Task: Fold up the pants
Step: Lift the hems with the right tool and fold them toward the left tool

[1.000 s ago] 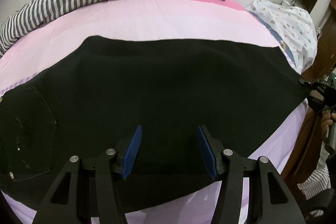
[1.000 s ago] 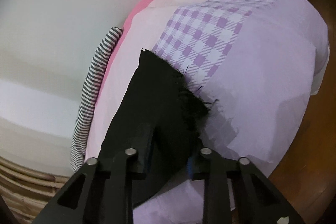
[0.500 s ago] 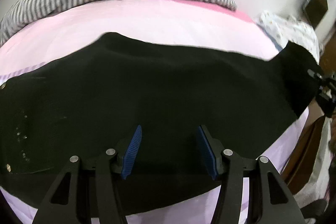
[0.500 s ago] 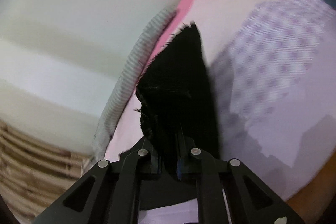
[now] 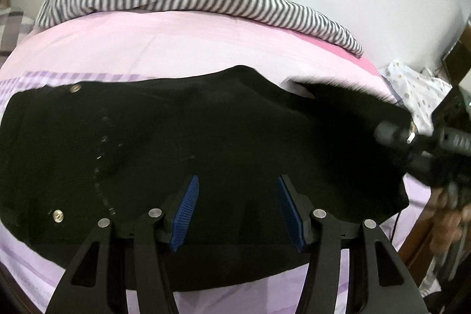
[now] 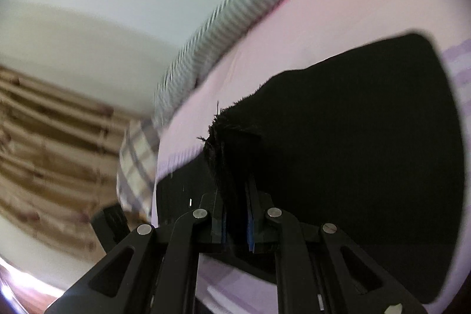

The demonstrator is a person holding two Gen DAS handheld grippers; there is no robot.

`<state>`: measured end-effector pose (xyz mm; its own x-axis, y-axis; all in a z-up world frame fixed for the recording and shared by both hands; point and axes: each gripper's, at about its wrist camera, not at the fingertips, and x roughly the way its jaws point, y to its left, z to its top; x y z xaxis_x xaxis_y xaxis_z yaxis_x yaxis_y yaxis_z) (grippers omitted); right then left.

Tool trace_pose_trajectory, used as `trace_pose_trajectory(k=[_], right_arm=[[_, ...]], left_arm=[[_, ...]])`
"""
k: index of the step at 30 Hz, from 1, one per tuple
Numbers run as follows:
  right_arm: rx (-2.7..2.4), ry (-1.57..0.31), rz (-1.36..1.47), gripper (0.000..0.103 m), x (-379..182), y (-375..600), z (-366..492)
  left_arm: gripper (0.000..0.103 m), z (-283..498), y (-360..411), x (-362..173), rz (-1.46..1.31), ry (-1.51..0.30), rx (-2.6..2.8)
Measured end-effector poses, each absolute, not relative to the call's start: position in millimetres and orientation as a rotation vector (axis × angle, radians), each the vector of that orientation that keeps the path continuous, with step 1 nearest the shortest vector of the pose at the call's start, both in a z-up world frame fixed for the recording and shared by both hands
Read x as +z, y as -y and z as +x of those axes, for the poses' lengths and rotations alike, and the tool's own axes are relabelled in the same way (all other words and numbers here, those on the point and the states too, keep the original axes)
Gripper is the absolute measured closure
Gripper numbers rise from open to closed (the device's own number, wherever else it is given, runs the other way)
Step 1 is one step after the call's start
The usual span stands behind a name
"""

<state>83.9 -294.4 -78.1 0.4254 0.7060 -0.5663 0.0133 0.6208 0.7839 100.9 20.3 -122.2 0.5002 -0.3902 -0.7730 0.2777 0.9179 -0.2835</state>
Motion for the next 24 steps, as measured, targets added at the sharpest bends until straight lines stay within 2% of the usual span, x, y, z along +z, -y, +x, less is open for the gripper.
trace_pose_trajectory(k=[8,12,19,24], right_arm=[[0.548,-1.173,0.611,0.091,-96.5,233.3,72.4],[0.594,-1.220,0.570,0.079,-99.1,219.8,69.4],[0.614,-1.217,0.498,0.068,-87.0,222.6,43.6],[0.537,-1.160,0.567,0.064,-78.8,264.9,31.2]], left_arm=[[0.047,99.4,-41.2,-123.4,-0.177,-0.950,-0.408],[0.047,103.6,-43.6,-123.2,-0.186,-0.939,-0.409],[0.047,108.8,-41.8,-124.6,-0.234,-0.977,-0.501],[0.047,122.9,-27.5,-136.5,-0.286,-1.071,-0.620]])
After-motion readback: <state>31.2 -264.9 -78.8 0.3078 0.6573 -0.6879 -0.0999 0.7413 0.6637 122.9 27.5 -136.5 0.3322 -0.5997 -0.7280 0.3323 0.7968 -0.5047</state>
